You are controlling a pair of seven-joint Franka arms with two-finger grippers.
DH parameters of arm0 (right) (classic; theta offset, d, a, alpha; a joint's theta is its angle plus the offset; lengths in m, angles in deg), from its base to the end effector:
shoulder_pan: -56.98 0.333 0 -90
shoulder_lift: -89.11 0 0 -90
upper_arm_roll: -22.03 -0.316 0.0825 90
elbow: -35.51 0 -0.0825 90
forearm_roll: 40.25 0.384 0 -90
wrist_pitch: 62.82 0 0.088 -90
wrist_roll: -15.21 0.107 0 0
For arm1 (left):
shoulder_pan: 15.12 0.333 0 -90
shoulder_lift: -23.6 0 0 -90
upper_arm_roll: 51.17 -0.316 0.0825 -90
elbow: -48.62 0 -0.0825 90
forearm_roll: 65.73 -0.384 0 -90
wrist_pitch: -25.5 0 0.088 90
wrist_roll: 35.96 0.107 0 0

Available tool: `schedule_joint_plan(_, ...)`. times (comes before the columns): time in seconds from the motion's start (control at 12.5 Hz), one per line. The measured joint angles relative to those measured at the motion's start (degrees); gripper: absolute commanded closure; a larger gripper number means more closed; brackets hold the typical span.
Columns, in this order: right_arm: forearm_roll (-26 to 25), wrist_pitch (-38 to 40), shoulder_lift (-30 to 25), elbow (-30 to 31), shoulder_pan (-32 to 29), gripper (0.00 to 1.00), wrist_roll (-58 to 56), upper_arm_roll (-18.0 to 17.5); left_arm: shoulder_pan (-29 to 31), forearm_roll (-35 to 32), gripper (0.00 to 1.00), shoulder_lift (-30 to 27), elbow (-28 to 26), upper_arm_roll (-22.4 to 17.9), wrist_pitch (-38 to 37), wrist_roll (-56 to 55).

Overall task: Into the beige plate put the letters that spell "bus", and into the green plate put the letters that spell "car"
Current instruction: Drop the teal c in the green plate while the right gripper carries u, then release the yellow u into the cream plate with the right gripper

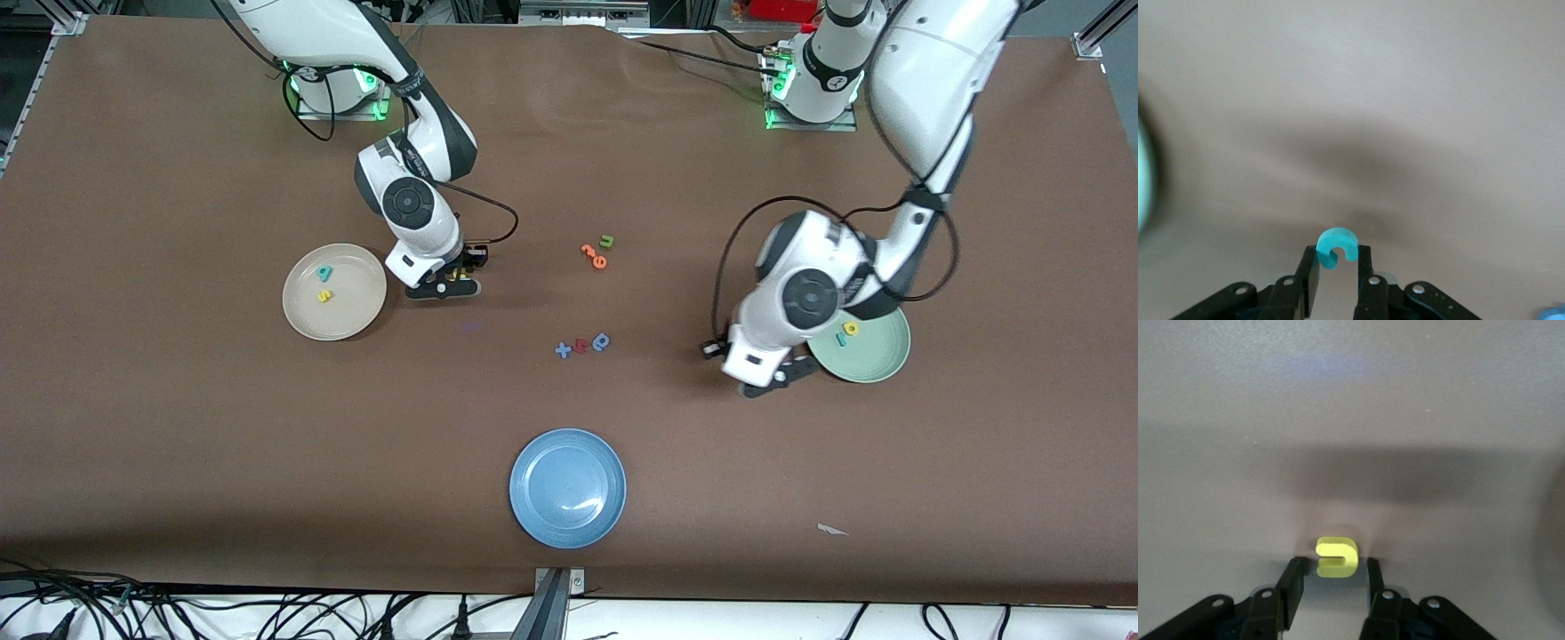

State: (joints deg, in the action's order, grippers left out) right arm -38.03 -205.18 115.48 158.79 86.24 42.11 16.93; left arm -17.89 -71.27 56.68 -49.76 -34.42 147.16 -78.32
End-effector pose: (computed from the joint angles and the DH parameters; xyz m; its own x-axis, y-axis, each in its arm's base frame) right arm 0.4563 0.3132 0.1735 0.9861 0.0899 -0.1398 0.0915 -0.9958 0.0047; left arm 0.6236 -0.1984 0.2532 0.9171 0.3642 -0.1621 0.3636 -0.9309 -0.0342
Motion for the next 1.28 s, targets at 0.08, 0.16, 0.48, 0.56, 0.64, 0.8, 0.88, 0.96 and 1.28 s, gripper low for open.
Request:
schedule_joint_plan(0.08,0.0,-0.1,0.0,0.0,0.0,0.73,0.0,-0.1,2.8,0.0,0.96,-0.9,0.0,-0.1,-3.2,4.9)
schedule_joint_plan(0.16,0.0,-0.2,0.0,0.0,0.0,0.81,0.0,-0.1,5.6,0.0,0.96,-1.4,0.0,-0.1,-6.0,9.7)
schedule_joint_plan(0.48,0.0,-0.2,-0.1,0.0,0.0,0.92,-0.5,-0.1,14.6,-0.1,0.95,-1.7,-1.8,-0.4,-9.6,25.2)
schedule_joint_plan(0.56,0.0,-0.1,-0.1,0.0,0.0,0.92,-1.2,-0.1,16.4,-0.2,0.94,-1.6,-2.5,-0.4,-9.6,28.4)
schedule_joint_plan(0.64,0.0,-0.2,-0.1,-0.1,0.0,0.92,-1.9,-0.1,18.0,-0.6,0.89,-1.6,-3.1,-0.4,-9.6,31.0)
schedule_joint_plan(0.8,0.0,-0.2,-0.3,-0.6,-0.1,0.92,-2.5,-0.1,20.3,-1.6,0.64,-1.5,-3.8,-0.5,-9.6,33.8)
schedule_joint_plan(0.88,0.0,0.0,-0.8,-1.0,-0.1,0.92,-2.5,0.2,20.7,-1.6,0.06,-1.4,-3.8,-0.4,-9.6,34.4)
schedule_joint_plan(0.96,0.0,0.8,-1.8,-1.4,-0.1,0.92,-2.6,0.8,20.7,-1.6,0.00,-1.4,-3.8,-0.4,-9.6,34.7)
schedule_joint_plan(1.28,0.0,11.1,-6.7,-2.9,-0.4,0.90,-9.7,8.6,20.5,-1.6,0.00,-2.2,-2.6,0.3,-9.5,34.7)
